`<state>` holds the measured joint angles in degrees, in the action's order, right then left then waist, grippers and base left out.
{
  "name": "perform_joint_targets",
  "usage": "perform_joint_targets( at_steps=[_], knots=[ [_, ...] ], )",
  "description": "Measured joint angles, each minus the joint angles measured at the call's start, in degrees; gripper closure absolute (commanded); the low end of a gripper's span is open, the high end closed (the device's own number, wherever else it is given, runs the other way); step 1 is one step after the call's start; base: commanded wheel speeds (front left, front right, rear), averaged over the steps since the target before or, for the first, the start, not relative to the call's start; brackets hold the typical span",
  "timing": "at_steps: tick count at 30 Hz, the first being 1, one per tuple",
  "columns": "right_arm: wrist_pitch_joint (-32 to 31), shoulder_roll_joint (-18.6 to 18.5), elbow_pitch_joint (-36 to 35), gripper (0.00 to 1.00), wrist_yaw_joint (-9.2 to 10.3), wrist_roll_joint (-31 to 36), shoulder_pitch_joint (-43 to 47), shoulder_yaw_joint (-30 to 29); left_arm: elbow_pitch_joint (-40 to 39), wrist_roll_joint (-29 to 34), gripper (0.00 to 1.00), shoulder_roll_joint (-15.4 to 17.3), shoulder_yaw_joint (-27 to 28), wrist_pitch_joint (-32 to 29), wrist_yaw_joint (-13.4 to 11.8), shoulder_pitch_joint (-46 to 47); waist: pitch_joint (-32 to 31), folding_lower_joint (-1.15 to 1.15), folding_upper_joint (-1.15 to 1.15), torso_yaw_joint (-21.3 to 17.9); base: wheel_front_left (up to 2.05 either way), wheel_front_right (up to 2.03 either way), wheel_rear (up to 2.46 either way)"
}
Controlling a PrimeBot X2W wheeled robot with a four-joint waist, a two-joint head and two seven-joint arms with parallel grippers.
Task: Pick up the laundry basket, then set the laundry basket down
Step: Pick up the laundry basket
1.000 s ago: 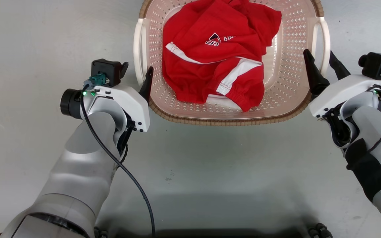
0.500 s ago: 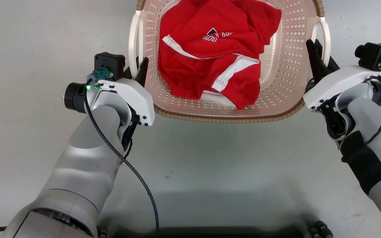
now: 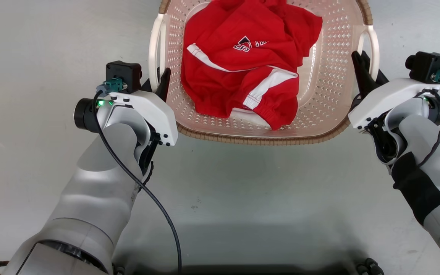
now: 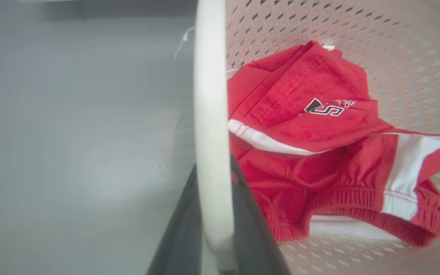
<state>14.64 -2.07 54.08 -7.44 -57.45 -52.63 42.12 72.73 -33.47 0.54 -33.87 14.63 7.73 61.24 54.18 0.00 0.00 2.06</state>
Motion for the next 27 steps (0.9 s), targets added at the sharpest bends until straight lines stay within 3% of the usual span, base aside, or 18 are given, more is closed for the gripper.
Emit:
perform_joint_targets(
  at_steps=[12,27],
  knots=[
    [-0.3,0.8,5.3,1.00,0.00,-1.1,-2.5,5.6,0.6,-2.1,1.00,-0.3,0.2,-1.8,-0.4,-1.2,-2.7,0.00,0.00,0.3,0.00,0.00,0.00],
    [-4.8,1.7,9.2,1.00,-0.11,-3.5,-2.5,12.5,0.6,-4.0,1.00,-0.6,0.5,-5.9,-0.8,-6.4,-9.2,0.00,0.00,0.8,0.00,0.00,0.00]
  ],
)
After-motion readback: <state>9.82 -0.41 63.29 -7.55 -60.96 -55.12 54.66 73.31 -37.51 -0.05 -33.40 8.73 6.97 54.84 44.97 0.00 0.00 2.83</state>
